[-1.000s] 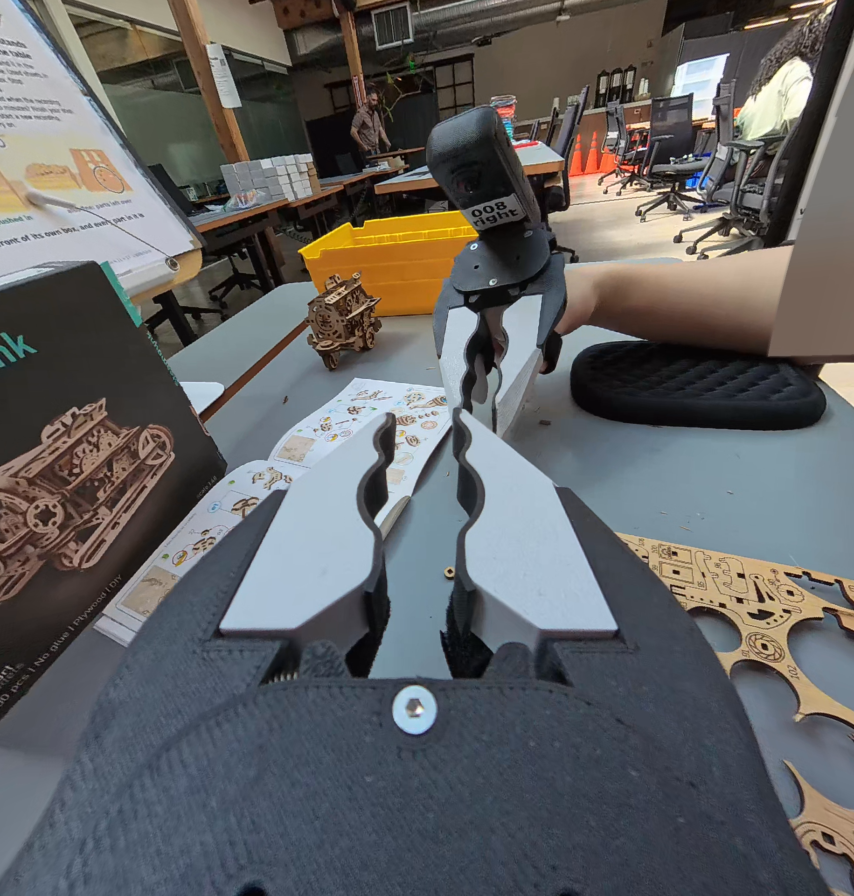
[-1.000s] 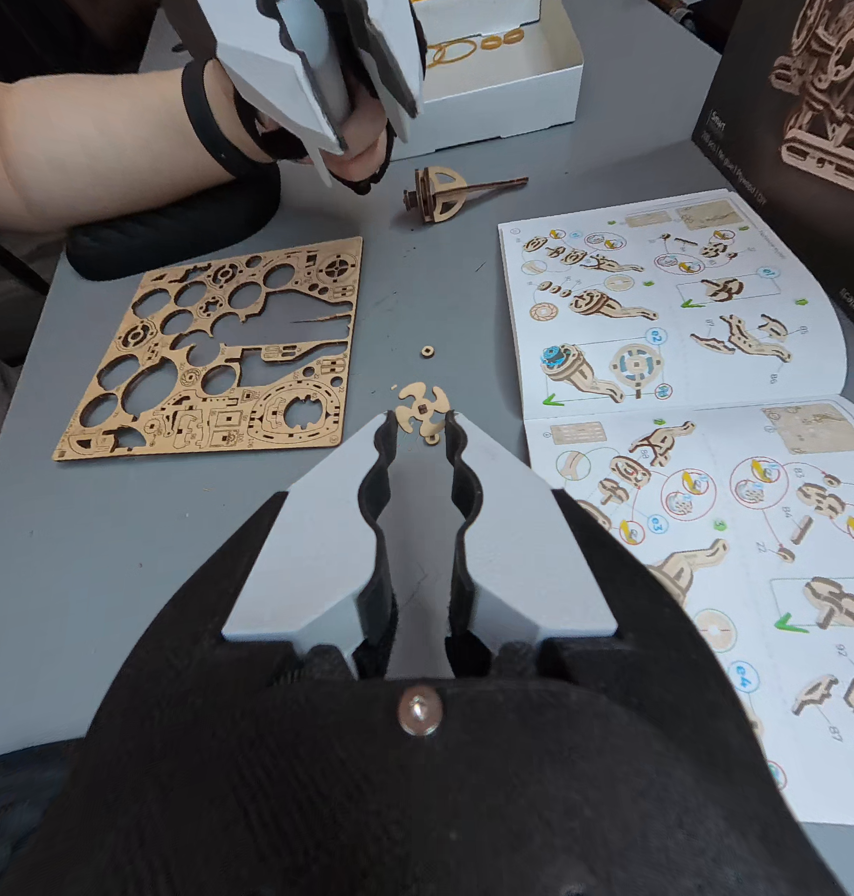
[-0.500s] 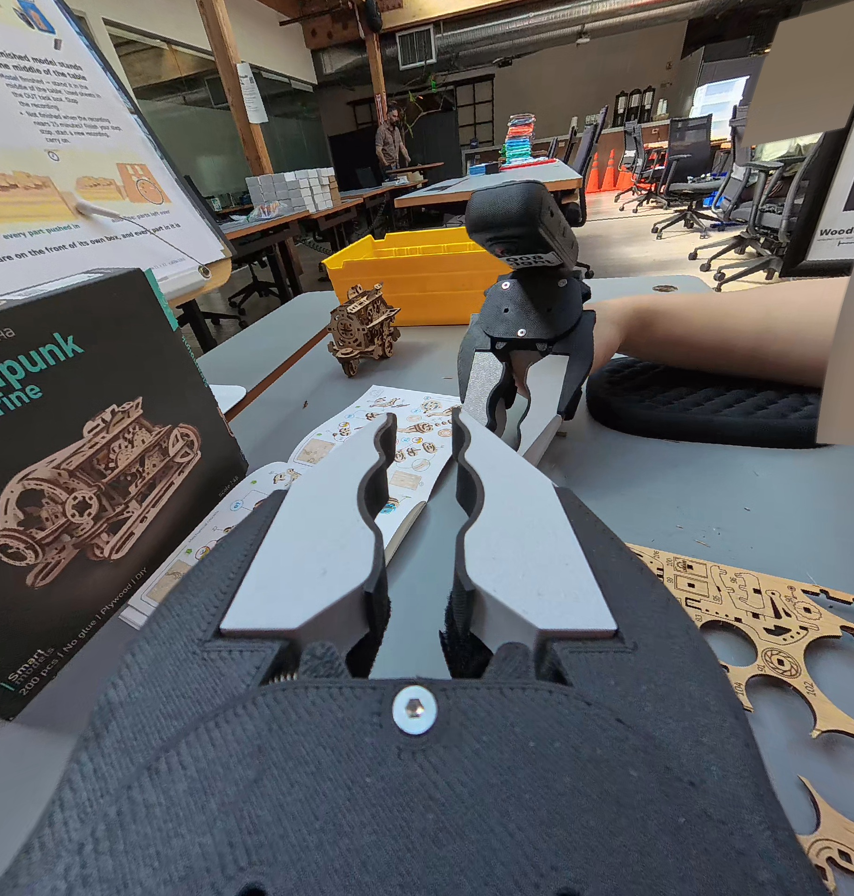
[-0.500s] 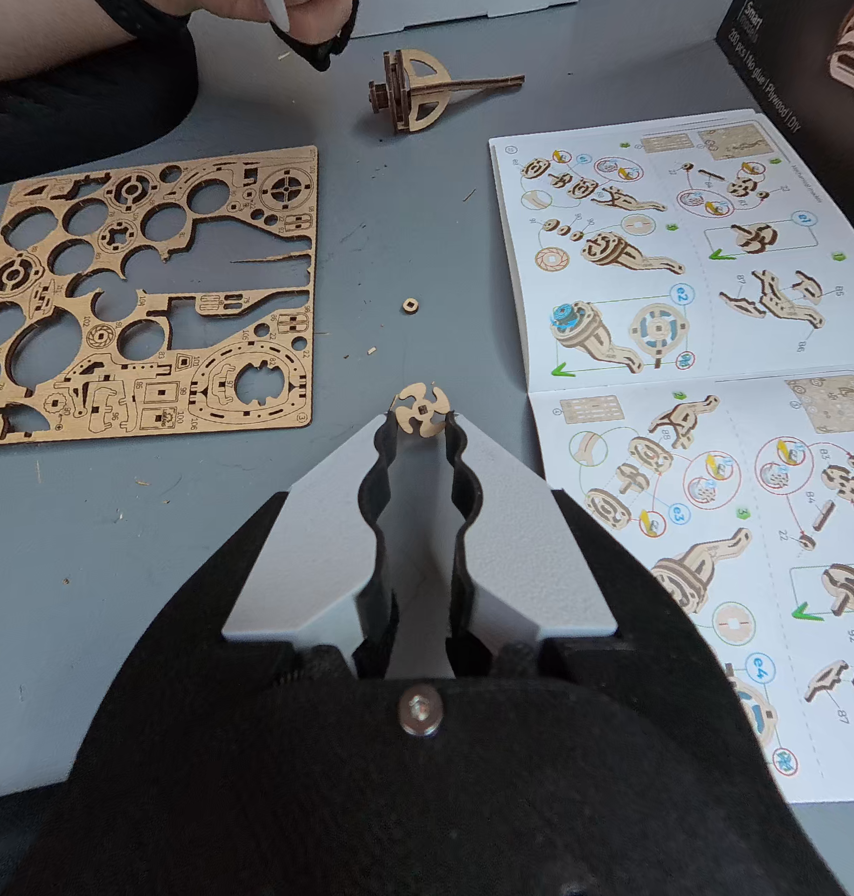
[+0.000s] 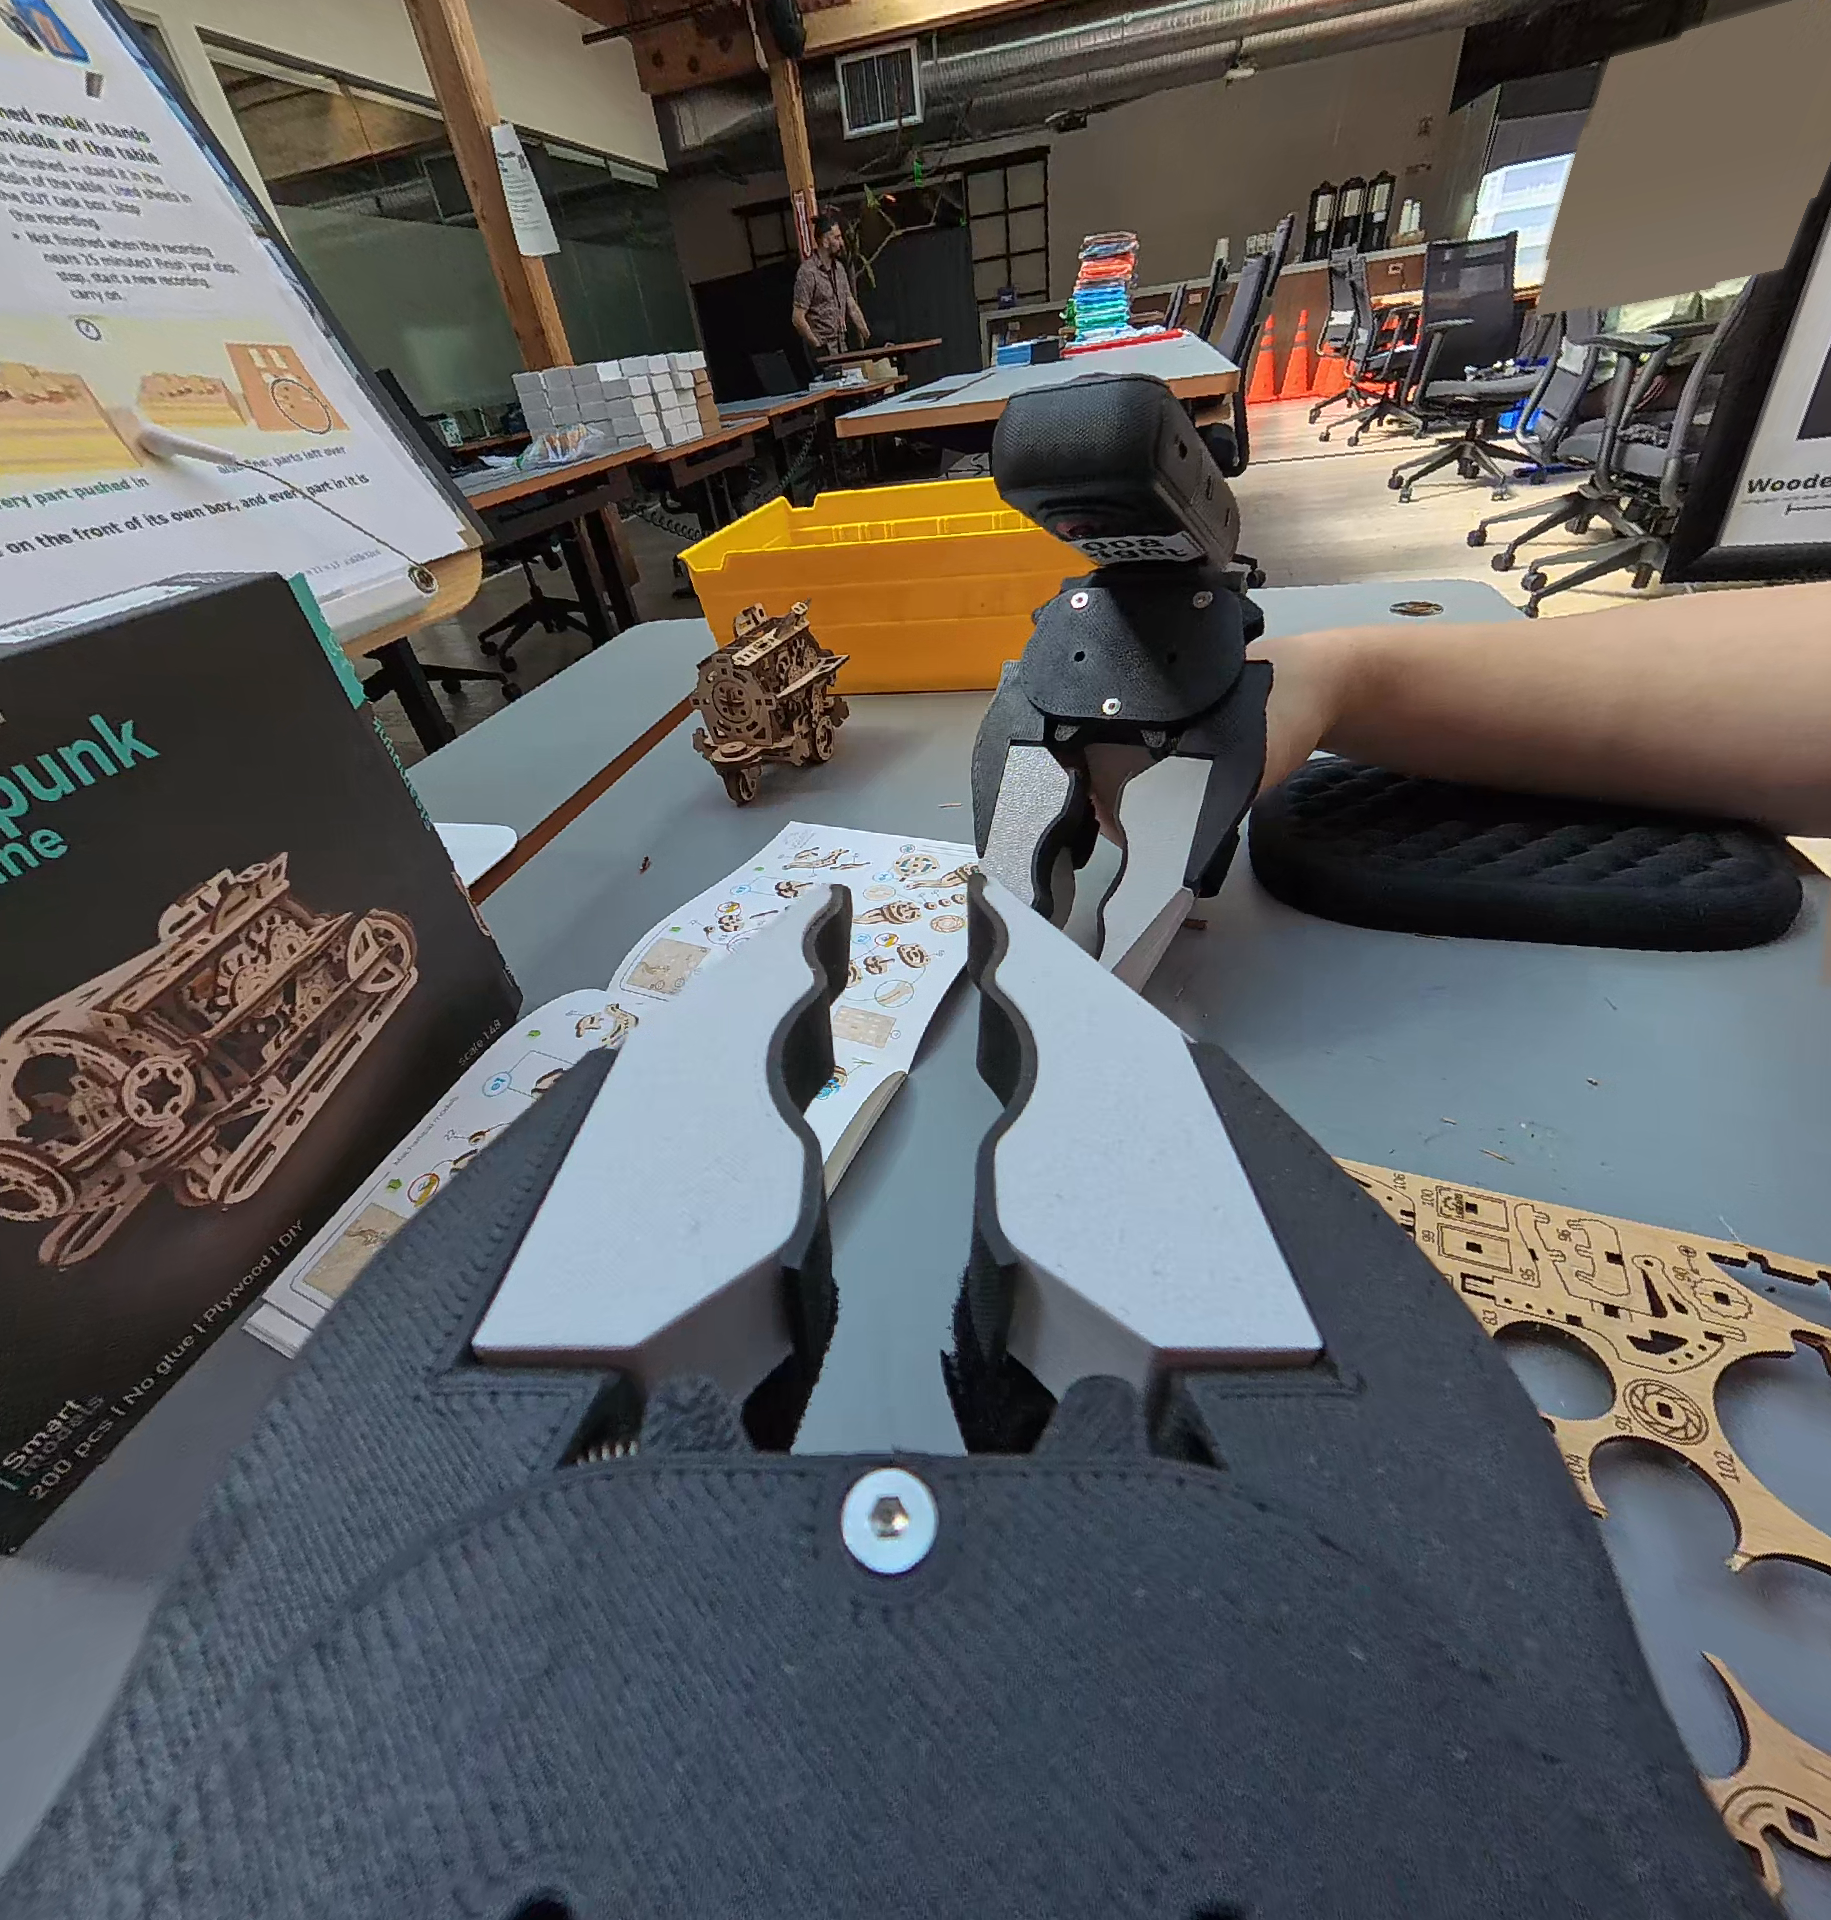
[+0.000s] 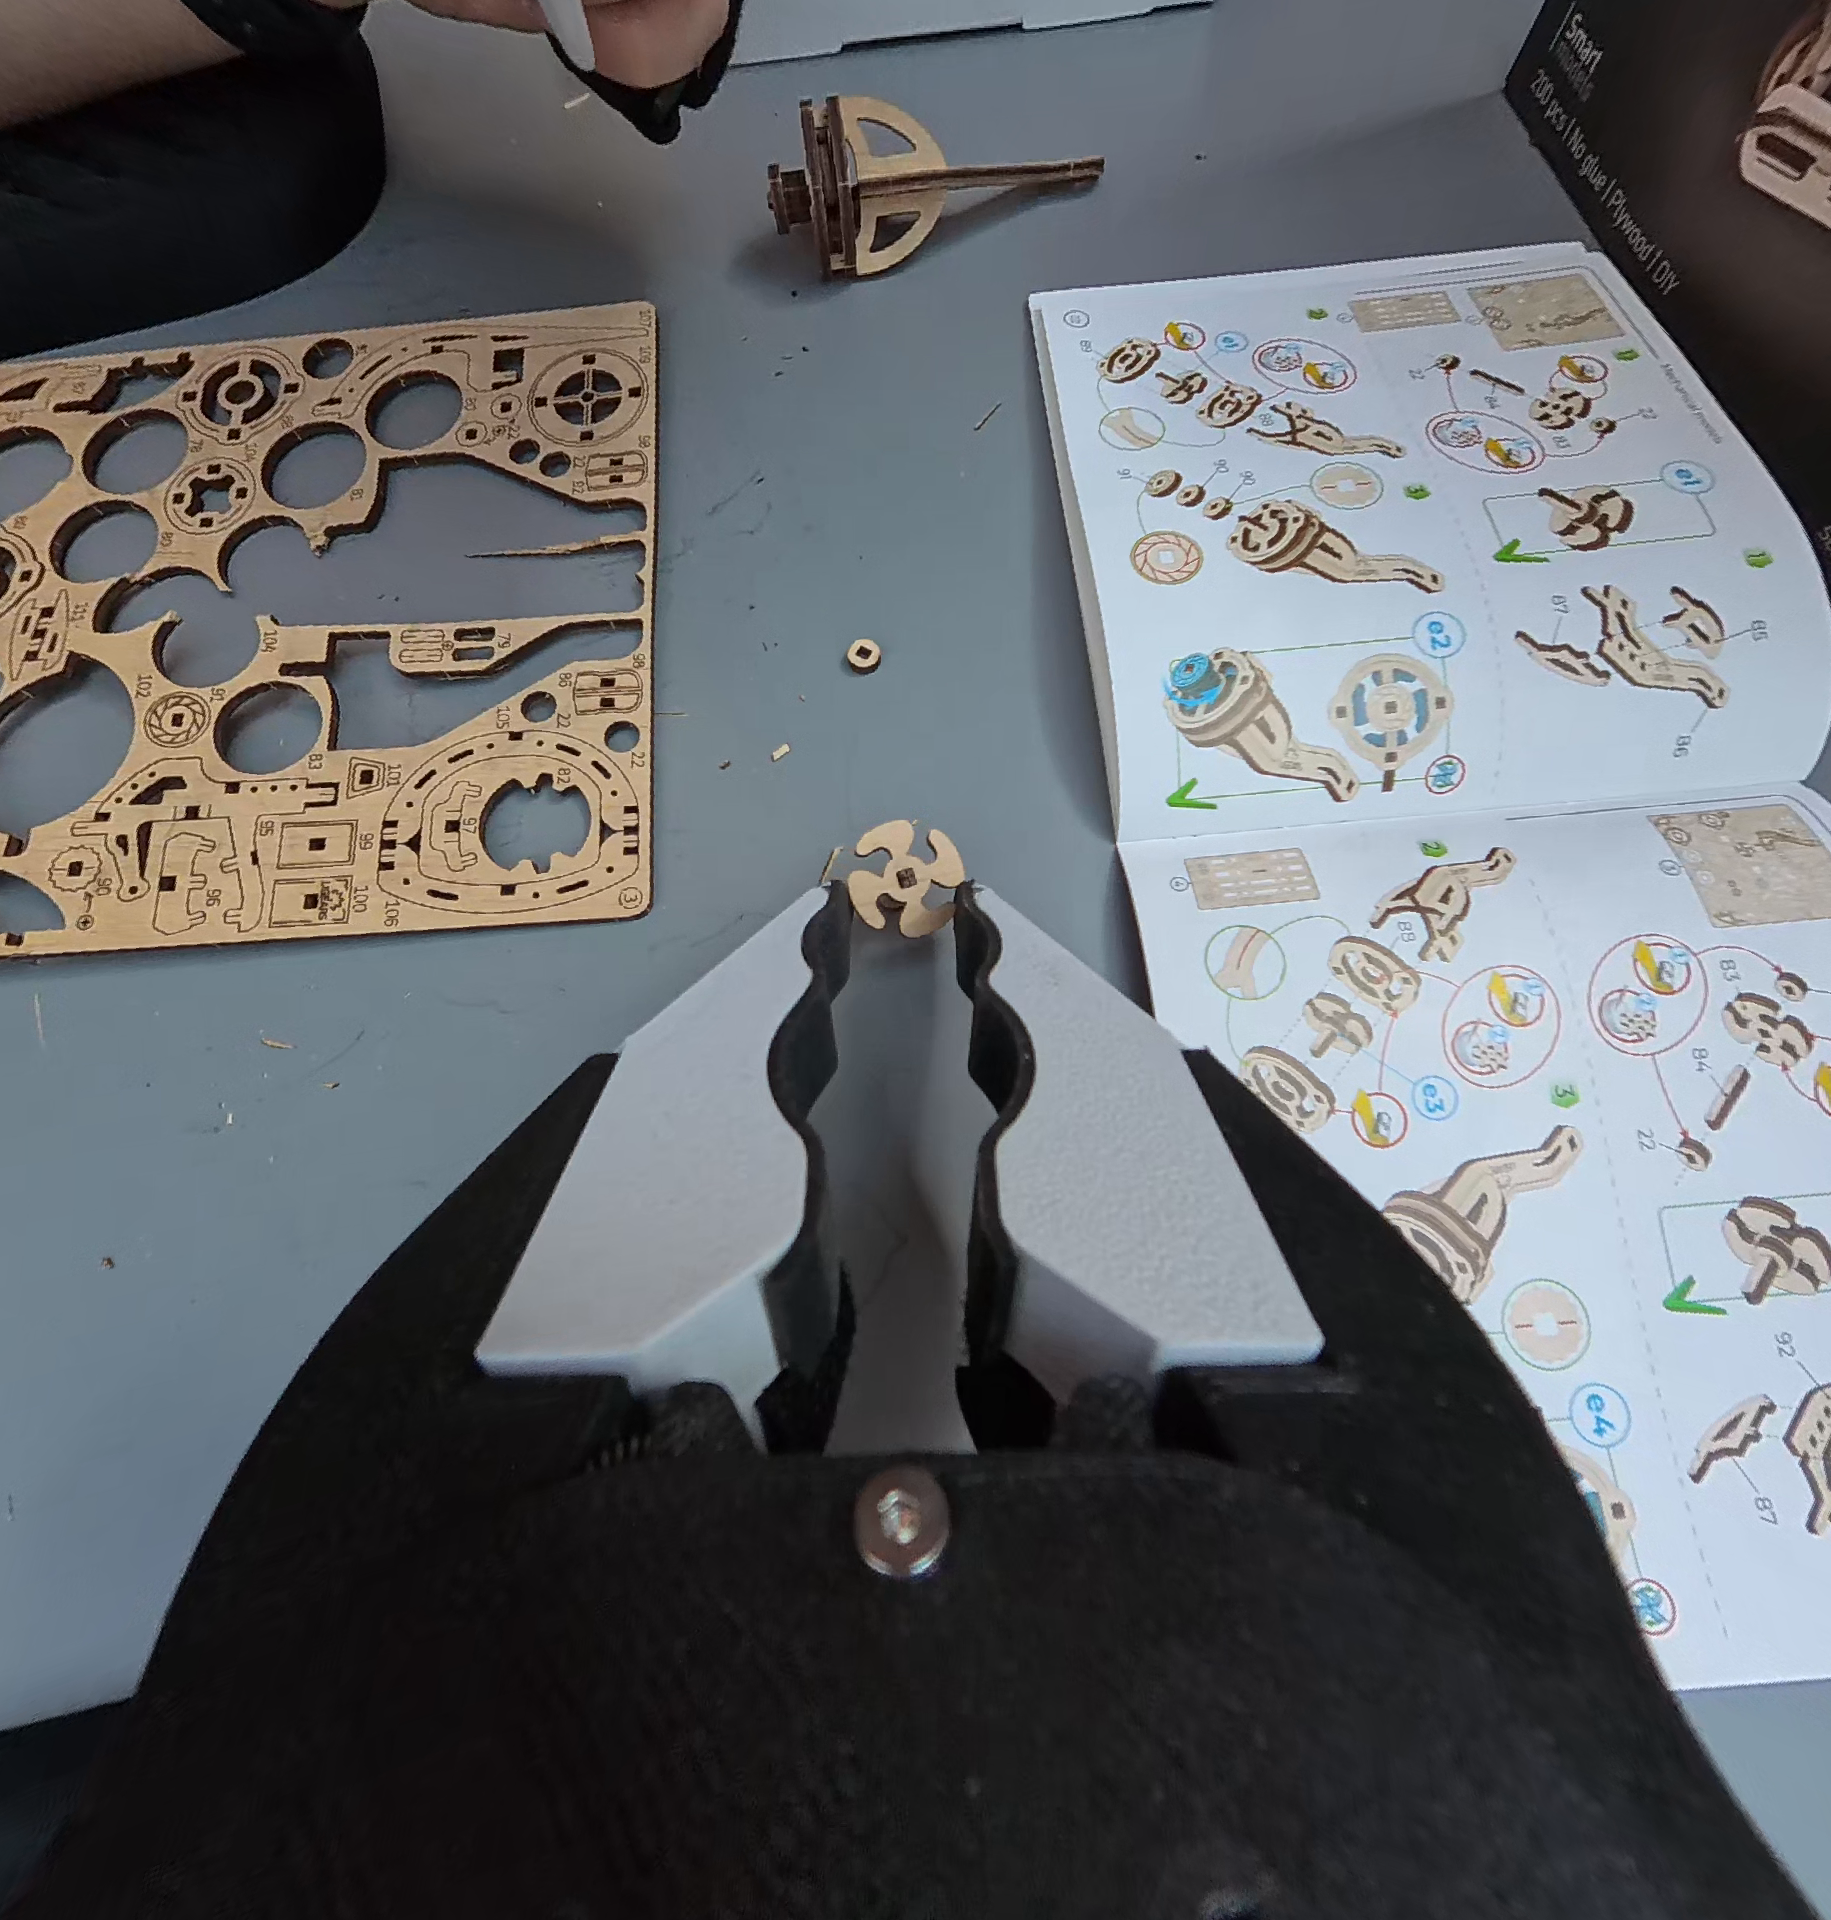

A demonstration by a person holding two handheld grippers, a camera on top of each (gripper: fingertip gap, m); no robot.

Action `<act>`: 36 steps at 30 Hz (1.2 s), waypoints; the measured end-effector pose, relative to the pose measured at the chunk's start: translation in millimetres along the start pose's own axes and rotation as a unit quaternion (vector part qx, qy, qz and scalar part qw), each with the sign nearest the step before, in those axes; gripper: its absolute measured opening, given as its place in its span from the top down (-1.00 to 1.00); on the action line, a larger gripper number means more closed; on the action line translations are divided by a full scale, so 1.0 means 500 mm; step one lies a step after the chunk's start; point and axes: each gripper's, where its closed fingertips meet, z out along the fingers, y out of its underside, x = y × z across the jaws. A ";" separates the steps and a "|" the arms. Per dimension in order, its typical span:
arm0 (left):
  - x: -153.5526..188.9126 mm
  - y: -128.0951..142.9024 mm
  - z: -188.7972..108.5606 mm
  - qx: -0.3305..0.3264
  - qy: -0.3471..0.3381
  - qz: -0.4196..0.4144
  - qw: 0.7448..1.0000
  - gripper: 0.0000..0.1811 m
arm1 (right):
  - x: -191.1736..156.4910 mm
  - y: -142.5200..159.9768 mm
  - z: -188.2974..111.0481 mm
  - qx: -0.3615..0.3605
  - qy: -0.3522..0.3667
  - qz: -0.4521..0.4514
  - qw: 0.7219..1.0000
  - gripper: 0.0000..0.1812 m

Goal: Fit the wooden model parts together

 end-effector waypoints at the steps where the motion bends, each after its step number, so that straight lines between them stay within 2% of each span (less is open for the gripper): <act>1: 0.001 0.001 0.001 -0.002 0.001 0.000 1.000 0.77 | 0.001 0.000 0.000 -0.001 0.003 -0.001 1.000 0.79; 28: 0.005 0.008 0.005 -0.007 0.009 -0.007 1.000 0.78 | -0.005 0.001 0.002 -0.008 0.006 -0.014 1.000 0.79; 36: 0.004 0.009 0.004 -0.007 0.008 -0.008 1.000 0.77 | -0.001 0.003 0.000 -0.049 0.048 -0.033 0.997 0.79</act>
